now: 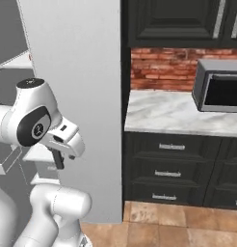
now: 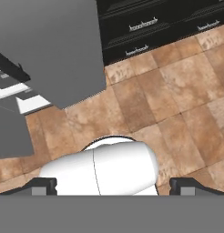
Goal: Take the tomato and onion out of the freezer and place them in the tupperware container on the counter. Then put the tupperware containing the vegetables back in the freezer.
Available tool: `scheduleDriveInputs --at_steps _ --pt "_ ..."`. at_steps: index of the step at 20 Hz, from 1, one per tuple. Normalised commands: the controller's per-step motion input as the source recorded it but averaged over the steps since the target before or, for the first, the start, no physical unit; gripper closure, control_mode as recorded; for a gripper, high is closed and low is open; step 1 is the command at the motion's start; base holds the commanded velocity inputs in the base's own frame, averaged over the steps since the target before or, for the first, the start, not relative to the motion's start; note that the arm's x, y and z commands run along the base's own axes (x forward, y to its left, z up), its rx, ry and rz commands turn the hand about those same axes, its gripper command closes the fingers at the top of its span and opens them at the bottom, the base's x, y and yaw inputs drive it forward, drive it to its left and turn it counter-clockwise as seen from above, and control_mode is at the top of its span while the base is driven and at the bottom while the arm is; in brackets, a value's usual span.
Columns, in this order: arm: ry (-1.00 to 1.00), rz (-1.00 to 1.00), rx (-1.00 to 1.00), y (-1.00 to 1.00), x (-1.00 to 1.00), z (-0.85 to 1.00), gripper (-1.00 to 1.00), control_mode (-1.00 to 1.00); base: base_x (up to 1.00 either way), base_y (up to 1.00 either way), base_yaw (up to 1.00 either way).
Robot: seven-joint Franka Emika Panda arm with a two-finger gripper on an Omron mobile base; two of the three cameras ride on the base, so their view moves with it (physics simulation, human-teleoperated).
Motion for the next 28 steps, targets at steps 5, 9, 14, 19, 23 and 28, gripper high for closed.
scheduleDriveInputs --at_steps 5,9,14,19,23,28 --pt "0.00 0.00 0.00 0.00 0.00 0.00 -1.00 1.00 0.46 0.89 0.01" --pt "0.00 0.00 0.00 0.00 0.00 0.00 -1.00 1.00 0.50 0.24 0.10" --pt "0.00 0.00 0.00 0.00 0.00 0.00 -1.00 1.00 0.43 0.06 0.15" --pt "0.00 0.00 0.00 0.00 0.00 0.00 -1.00 1.00 0.39 0.30 0.21" --pt "0.00 0.00 0.00 0.00 0.00 0.00 -1.00 1.00 0.57 0.18 0.20" --pt "0.00 0.00 0.00 0.00 0.00 0.00 -1.00 1.00 0.52 0.28 0.04"
